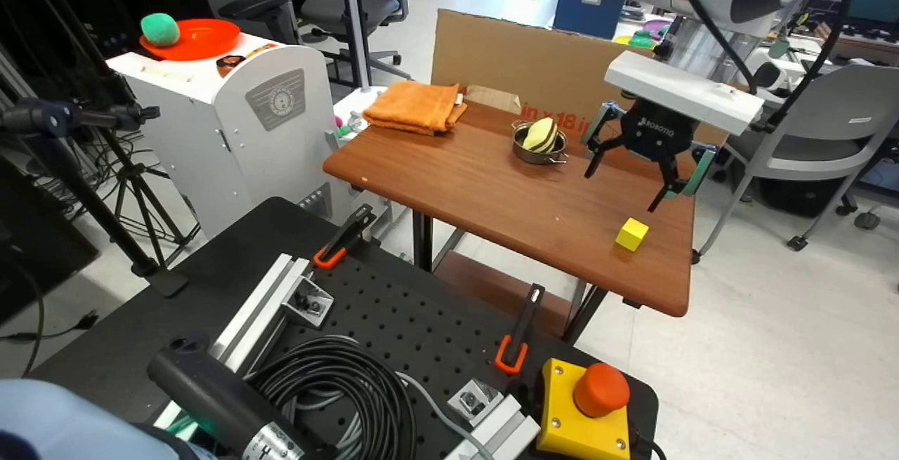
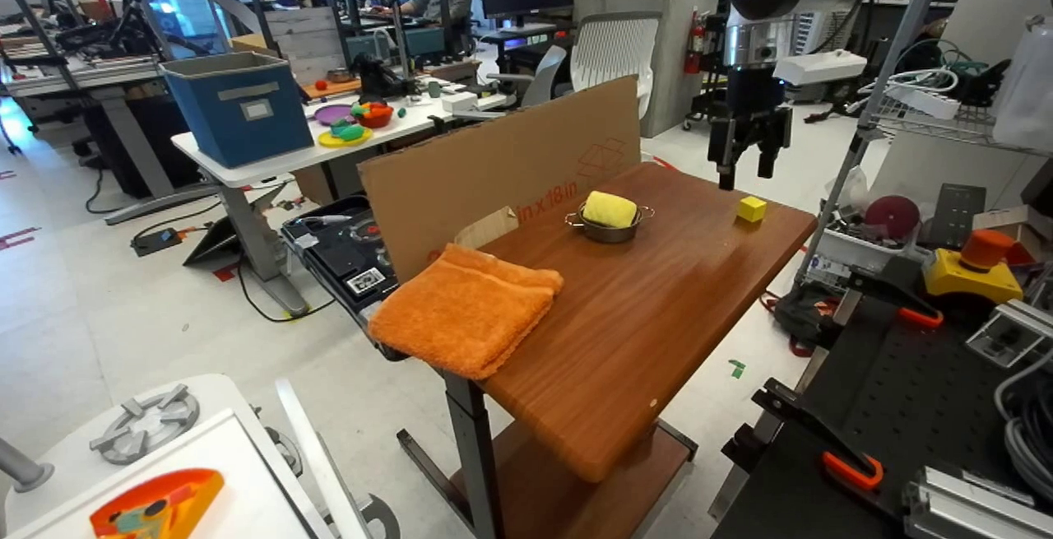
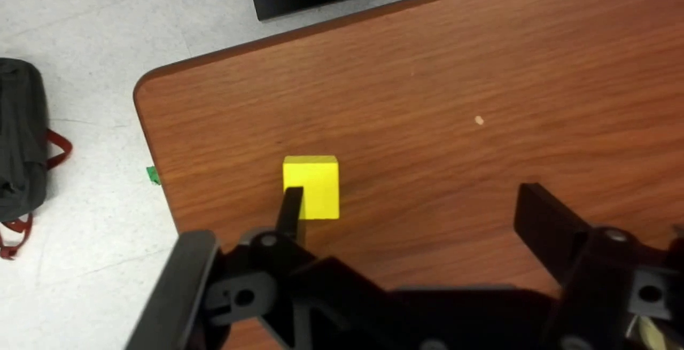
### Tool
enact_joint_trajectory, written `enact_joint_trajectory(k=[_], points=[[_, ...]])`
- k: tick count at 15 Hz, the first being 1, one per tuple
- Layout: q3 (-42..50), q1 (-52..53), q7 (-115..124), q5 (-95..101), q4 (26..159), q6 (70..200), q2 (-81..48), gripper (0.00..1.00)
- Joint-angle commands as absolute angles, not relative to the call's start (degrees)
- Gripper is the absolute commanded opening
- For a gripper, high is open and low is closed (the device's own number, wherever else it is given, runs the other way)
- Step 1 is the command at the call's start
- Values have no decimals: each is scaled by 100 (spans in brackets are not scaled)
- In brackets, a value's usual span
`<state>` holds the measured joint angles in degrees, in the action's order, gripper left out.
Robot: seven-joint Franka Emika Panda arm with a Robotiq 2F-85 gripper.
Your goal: Move the yellow block to the right
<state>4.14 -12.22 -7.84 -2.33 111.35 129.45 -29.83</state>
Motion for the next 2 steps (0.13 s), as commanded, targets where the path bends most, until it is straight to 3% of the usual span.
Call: enact_joint_trajectory(k=[1, 2], points=[[451, -1196, -796, -252, 11105, 12938, -3027, 100], [463, -1206, -795, -250, 11101, 12946, -3088, 100]])
